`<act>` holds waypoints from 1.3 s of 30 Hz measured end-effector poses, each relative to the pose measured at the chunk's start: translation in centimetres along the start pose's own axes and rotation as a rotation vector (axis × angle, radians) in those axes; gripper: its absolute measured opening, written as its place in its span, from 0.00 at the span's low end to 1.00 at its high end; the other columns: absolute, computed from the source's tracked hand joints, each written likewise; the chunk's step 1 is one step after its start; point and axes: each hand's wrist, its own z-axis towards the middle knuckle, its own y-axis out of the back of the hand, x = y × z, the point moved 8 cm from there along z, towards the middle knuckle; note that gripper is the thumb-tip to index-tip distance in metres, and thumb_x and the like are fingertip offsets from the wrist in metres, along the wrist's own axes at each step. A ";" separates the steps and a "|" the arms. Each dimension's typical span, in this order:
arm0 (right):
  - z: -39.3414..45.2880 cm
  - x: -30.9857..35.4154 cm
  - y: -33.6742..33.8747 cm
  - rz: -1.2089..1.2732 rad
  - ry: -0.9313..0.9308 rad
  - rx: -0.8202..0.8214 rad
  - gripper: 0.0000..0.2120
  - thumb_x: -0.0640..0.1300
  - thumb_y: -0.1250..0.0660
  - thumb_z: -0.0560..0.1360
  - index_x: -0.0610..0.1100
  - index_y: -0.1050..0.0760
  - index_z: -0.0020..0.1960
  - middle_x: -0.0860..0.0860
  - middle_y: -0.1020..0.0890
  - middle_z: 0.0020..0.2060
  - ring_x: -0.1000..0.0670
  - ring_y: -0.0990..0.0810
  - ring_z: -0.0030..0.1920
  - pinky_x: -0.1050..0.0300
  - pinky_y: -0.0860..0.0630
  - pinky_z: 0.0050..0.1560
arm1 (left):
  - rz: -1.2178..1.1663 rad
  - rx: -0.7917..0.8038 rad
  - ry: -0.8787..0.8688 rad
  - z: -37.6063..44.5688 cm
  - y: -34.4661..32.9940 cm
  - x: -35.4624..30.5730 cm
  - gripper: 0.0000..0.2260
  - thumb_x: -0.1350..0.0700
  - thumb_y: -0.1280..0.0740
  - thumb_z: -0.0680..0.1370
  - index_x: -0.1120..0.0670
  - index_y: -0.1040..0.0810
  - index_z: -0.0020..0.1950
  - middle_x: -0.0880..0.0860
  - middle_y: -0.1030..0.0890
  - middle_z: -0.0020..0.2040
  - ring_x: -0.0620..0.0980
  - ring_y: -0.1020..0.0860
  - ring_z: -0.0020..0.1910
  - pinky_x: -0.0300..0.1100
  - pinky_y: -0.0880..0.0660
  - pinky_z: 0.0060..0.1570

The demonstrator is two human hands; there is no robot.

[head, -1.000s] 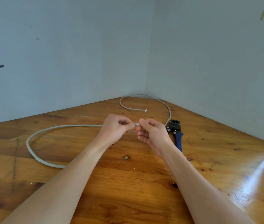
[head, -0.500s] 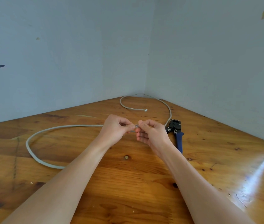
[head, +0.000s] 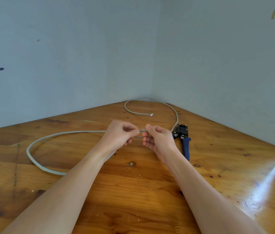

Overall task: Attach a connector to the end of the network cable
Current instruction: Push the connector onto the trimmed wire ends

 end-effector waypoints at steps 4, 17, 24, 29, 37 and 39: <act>-0.1 0.0 0.0 0.025 0.007 -0.013 0.08 0.42 0.33 0.81 0.38 0.21 0.46 0.48 0.17 0.32 0.53 0.19 0.31 0.58 0.20 0.36 | -0.009 0.029 -0.006 0.1 0.1 0.3 0.04 0.54 0.27 0.77 0.48 0.13 0.43 0.48 0.18 0.29 0.40 0.25 0.25 0.33 0.27 0.29; -0.6 1.9 -0.8 -0.143 0.210 0.060 0.09 0.34 0.40 0.83 0.41 0.22 0.58 0.41 0.16 0.42 0.48 0.18 0.34 0.55 0.18 0.37 | 0.074 -0.061 -0.116 0.1 0.4 -0.7 0.11 0.56 0.30 0.79 0.38 0.18 0.44 0.38 0.16 0.36 0.33 0.21 0.35 0.24 0.30 0.33; -0.8 2.3 -0.9 -0.319 0.342 0.046 0.09 0.33 0.35 0.80 0.39 0.22 0.58 0.43 0.15 0.41 0.51 0.17 0.35 0.59 0.18 0.37 | 0.206 -0.086 -0.154 0.2 0.2 -0.6 0.06 0.56 0.31 0.79 0.48 0.13 0.50 0.35 0.18 0.39 0.30 0.21 0.43 0.28 0.30 0.44; -0.7 2.1 -0.8 -0.297 0.340 0.044 0.07 0.33 0.34 0.80 0.39 0.22 0.57 0.45 0.14 0.39 0.51 0.15 0.36 0.59 0.17 0.38 | 0.288 -0.122 -0.176 0.3 0.2 -0.8 0.06 0.56 0.31 0.79 0.49 0.13 0.50 0.32 0.22 0.38 0.28 0.24 0.41 0.23 0.35 0.44; -0.6 2.0 -0.7 -0.290 0.343 0.025 0.07 0.34 0.33 0.80 0.40 0.21 0.56 0.44 0.13 0.40 0.49 0.14 0.37 0.59 0.17 0.38 | 0.306 -0.152 -0.189 0.0 0.3 -1.1 0.06 0.56 0.30 0.79 0.50 0.13 0.48 0.32 0.22 0.36 0.28 0.24 0.41 0.23 0.36 0.45; -0.7 1.9 -0.7 -0.278 0.339 0.024 0.07 0.34 0.33 0.79 0.39 0.21 0.56 0.45 0.13 0.39 0.49 0.14 0.37 0.59 0.17 0.38 | 0.300 -0.151 -0.192 0.0 0.2 -1.2 0.06 0.56 0.30 0.79 0.50 0.13 0.48 0.34 0.21 0.37 0.28 0.24 0.41 0.24 0.35 0.46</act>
